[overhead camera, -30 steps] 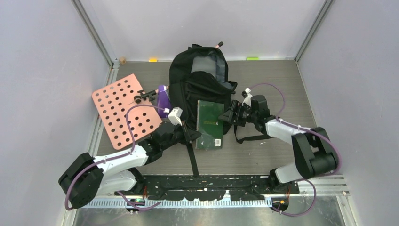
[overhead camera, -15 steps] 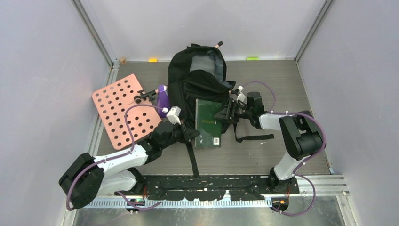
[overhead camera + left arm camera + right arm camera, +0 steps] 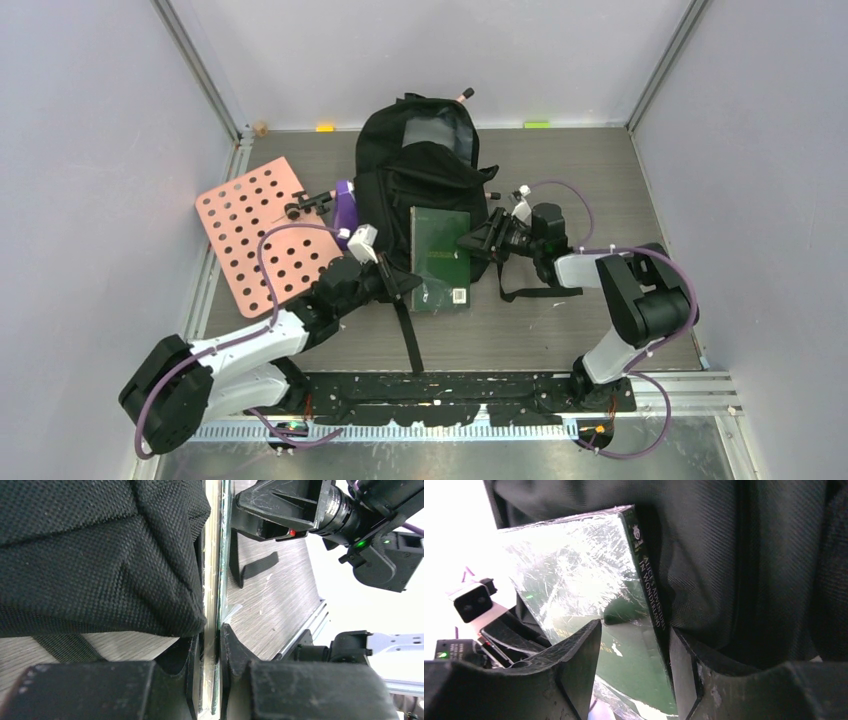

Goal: Pack the student bag
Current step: Pick up the book from the center of the board, then place the book in the student bag.

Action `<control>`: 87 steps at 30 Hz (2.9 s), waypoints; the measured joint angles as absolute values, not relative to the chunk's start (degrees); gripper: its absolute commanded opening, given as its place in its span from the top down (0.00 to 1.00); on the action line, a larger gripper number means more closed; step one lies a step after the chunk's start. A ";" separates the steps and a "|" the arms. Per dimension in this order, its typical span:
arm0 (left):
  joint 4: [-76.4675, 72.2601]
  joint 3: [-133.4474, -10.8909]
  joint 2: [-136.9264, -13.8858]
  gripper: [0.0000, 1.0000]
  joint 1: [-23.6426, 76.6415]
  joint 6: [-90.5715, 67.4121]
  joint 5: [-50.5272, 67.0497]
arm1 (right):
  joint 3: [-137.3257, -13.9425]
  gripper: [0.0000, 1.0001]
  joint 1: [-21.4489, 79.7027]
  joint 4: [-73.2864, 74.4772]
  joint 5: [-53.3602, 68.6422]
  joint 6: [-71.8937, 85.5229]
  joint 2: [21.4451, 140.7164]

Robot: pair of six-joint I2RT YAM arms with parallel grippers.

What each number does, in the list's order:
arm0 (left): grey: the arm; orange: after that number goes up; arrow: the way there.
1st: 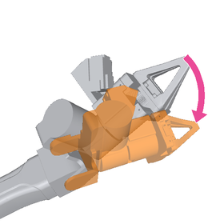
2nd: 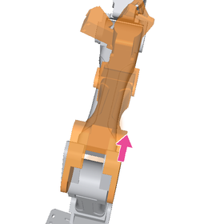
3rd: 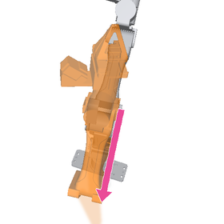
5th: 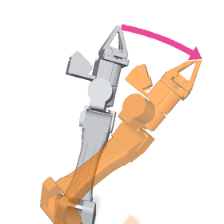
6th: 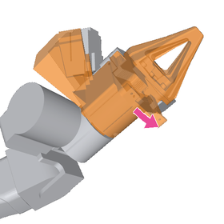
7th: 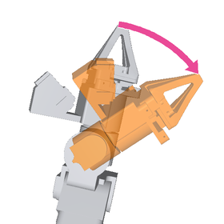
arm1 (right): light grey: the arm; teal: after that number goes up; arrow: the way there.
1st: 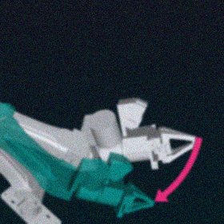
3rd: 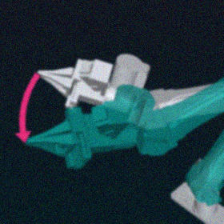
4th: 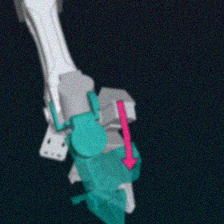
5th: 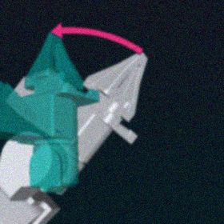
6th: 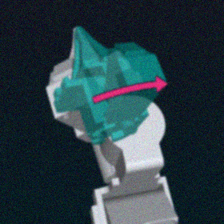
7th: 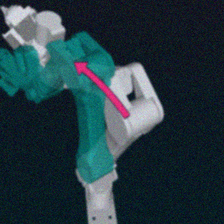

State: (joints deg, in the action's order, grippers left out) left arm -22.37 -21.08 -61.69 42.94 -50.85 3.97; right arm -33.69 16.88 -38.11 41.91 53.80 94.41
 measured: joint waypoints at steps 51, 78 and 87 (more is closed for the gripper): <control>-15.33 -16.97 -43.90 1.00 32.49 -48.77 42.02 | -43.72 0.40 30.37 -8.34 46.26 32.49 74.32; 12.27 -55.86 -54.61 0.00 31.22 -18.39 14.92 | -73.78 1.00 26.94 32.73 24.56 25.12 60.80; 10.94 -66.26 -75.18 0.00 30.63 -2.20 15.64 | -90.67 1.00 25.71 45.47 -1.48 19.31 65.91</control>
State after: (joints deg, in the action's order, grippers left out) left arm 10.94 -66.26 -75.18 30.63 -2.20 15.64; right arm -90.67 25.71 45.47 -1.48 19.31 65.91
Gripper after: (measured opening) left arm 0.994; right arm 0.257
